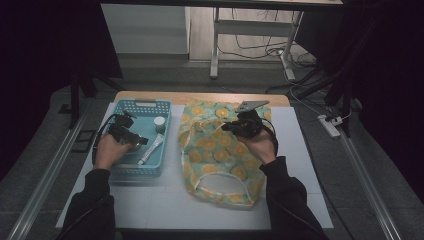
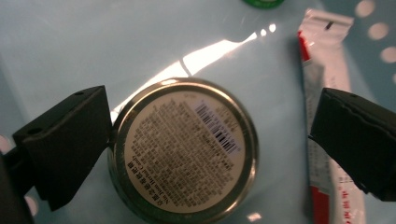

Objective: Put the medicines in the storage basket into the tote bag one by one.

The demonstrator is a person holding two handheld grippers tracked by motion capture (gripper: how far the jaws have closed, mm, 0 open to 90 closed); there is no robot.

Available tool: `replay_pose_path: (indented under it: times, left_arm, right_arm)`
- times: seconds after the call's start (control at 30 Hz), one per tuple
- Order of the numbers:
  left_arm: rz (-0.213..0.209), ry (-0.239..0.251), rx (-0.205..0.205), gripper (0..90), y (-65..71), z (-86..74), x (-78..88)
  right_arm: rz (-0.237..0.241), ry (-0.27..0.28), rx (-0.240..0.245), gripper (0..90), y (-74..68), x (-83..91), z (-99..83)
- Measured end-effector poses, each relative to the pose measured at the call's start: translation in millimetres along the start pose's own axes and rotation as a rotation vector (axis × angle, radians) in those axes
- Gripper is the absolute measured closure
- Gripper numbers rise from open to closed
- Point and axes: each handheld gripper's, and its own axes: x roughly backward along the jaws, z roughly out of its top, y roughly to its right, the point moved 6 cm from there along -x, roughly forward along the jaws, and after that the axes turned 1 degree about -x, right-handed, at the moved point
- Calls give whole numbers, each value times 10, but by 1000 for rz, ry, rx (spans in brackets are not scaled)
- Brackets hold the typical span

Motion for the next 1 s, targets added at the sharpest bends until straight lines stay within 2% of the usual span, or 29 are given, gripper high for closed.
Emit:
replay_pose_path:
  times: [0.13,0.23,0.3,0.43,0.47,0.83,1.0]
  left_arm:
    - [21,-43,17,0,0,-4,-31]
    - [41,-70,36,50,-12,-9,-41]
    - [66,-84,35,73,-17,-14,-44]
    - [113,-110,33,172,-33,-32,-50]
    - [114,-112,34,197,-33,-34,-51]
    - [120,-124,46,208,-25,-35,-39]
    - [111,-89,53,209,-20,-11,12]
  right_arm:
    - [0,2,0,898,3,0,-1]
    - [-2,5,-1,899,8,6,1]
    - [-2,10,-4,899,10,13,6]
    - [-5,13,-4,898,16,26,10]
    - [-5,13,-4,898,17,27,10]
    - [-7,14,-6,899,24,29,8]
    - [-9,16,-6,899,30,31,8]
